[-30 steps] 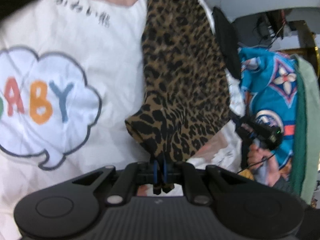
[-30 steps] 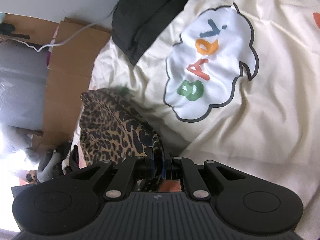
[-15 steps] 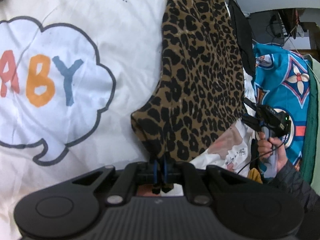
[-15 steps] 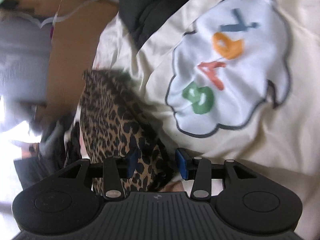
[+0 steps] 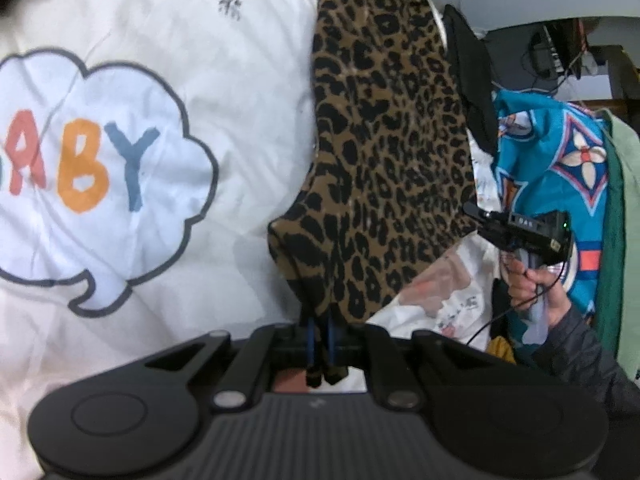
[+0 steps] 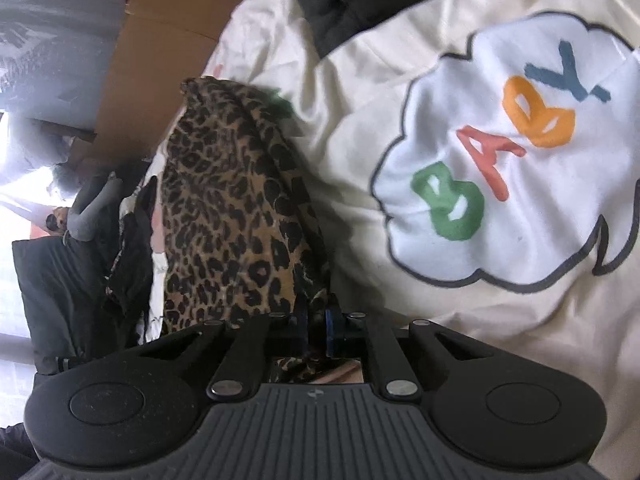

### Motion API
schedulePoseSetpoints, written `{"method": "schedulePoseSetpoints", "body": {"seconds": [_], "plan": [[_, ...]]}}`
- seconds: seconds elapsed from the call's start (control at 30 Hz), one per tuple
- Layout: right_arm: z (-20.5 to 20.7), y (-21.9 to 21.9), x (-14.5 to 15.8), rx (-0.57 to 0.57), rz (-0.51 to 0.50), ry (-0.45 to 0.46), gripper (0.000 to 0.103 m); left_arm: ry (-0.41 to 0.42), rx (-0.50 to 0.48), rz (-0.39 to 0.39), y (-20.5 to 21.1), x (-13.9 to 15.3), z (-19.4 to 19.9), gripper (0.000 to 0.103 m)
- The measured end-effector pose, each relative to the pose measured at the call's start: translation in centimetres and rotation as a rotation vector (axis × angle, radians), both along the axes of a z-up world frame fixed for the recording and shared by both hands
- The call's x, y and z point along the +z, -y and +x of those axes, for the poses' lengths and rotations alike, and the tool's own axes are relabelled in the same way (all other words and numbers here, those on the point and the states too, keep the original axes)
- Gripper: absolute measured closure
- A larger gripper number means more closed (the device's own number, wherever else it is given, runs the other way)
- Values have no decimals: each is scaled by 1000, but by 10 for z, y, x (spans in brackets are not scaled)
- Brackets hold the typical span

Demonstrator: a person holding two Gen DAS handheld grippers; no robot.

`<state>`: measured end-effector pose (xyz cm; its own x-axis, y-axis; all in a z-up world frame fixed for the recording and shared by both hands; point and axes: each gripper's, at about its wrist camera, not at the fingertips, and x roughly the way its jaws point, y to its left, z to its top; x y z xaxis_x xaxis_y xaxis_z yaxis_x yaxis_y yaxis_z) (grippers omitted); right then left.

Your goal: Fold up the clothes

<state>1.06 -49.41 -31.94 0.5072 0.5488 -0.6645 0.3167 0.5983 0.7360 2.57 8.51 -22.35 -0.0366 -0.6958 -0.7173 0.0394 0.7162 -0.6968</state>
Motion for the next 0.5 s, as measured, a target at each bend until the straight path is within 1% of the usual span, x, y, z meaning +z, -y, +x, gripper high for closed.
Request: {"method": "schedulePoseSetpoints", "body": {"seconds": [0.1, 0.23, 0.37, 0.5], "plan": [[-7, -8, 14, -4, 2, 14, 98, -17, 9, -4, -12, 14, 1, 97], [-16, -27, 32, 10, -2, 11, 98, 16, -18, 18, -28, 35, 6, 97], [-22, -43, 45, 10, 36, 10, 98, 40, -16, 55, -49, 42, 11, 97], [-29, -57, 48, 8, 60, -15, 98, 42, 13, 61, -67, 43, 14, 97]]}}
